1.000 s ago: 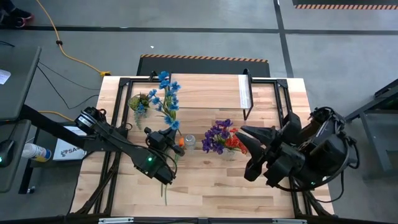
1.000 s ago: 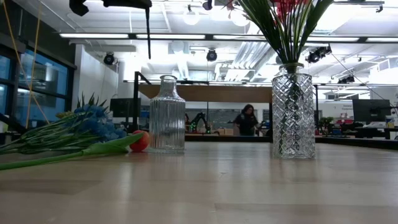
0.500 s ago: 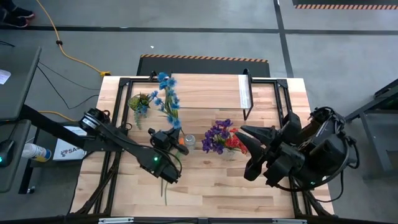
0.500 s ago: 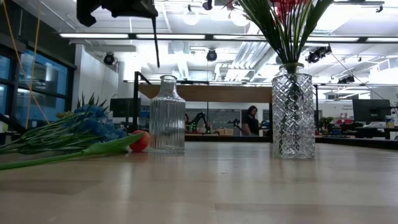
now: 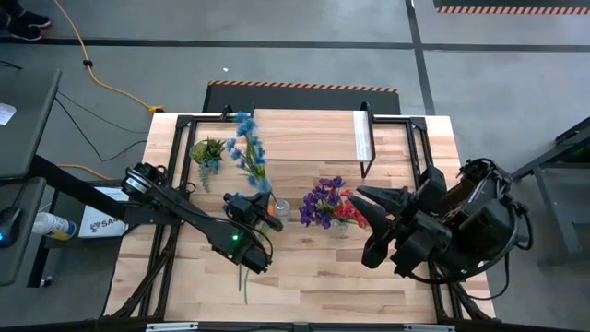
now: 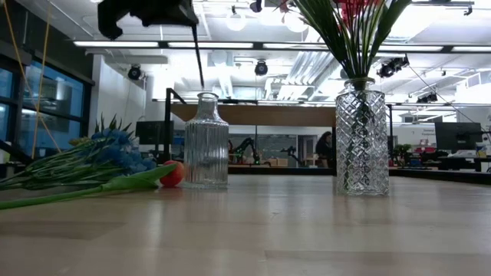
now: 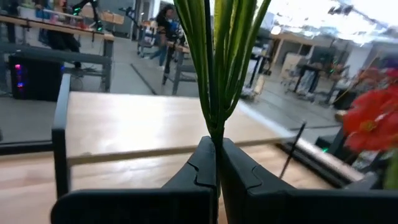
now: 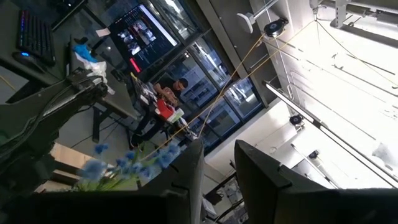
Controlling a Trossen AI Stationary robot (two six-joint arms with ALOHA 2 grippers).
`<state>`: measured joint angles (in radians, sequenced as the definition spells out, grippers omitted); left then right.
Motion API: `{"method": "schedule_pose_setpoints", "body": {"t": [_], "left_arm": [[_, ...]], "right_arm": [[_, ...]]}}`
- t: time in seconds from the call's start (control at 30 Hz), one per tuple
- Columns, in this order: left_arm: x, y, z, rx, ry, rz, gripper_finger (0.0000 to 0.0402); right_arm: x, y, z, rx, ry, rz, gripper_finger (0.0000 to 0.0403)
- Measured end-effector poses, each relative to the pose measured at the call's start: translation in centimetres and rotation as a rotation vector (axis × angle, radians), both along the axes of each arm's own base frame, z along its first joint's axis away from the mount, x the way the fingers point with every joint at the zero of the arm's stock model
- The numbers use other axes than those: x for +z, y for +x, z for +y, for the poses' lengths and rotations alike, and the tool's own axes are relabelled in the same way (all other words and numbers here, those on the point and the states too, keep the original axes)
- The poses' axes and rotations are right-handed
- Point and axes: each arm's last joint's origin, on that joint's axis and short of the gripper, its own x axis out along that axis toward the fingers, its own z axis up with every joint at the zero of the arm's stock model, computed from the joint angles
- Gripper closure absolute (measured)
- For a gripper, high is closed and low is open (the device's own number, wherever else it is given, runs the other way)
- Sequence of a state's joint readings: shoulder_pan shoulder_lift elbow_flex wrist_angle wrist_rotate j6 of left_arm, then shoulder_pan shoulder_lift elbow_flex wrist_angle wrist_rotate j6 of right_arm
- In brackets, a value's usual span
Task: Pick and place flowers into a vace then onto a shelf
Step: Put the left blue flowers into the left transparent flower vase
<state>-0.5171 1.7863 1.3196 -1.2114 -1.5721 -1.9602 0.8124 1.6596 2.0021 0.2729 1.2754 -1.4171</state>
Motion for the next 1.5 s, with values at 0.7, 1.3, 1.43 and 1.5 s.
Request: {"method": "schedule_pose_setpoints", "body": {"t": [0.7, 1.3, 1.43, 1.5], "left_arm": [[0.0, 0.6, 0.1, 0.013, -0.016, -0.026, 0.0366], [-0.9, 1.4, -0.3, 0.010, -0.036, 0.061, 0.0366], [-1.6, 1.6, -0.4, 0.011, -0.042, 0.082, 0.0366], [-1.5, 1.7, -0.4, 0.011, -0.046, 0.075, 0.0366]], "right_arm": [[0.0, 0.0, 0.0, 0.000, 0.001, 0.000, 0.0320], [0.0, 0.0, 0.0, -0.001, 0.001, 0.000, 0.0320], [0.0, 0.0, 0.0, -0.001, 0.000, 0.003, 0.0320], [0.0, 0.0, 0.0, -0.002, 0.000, 0.003, 0.0320]]}}
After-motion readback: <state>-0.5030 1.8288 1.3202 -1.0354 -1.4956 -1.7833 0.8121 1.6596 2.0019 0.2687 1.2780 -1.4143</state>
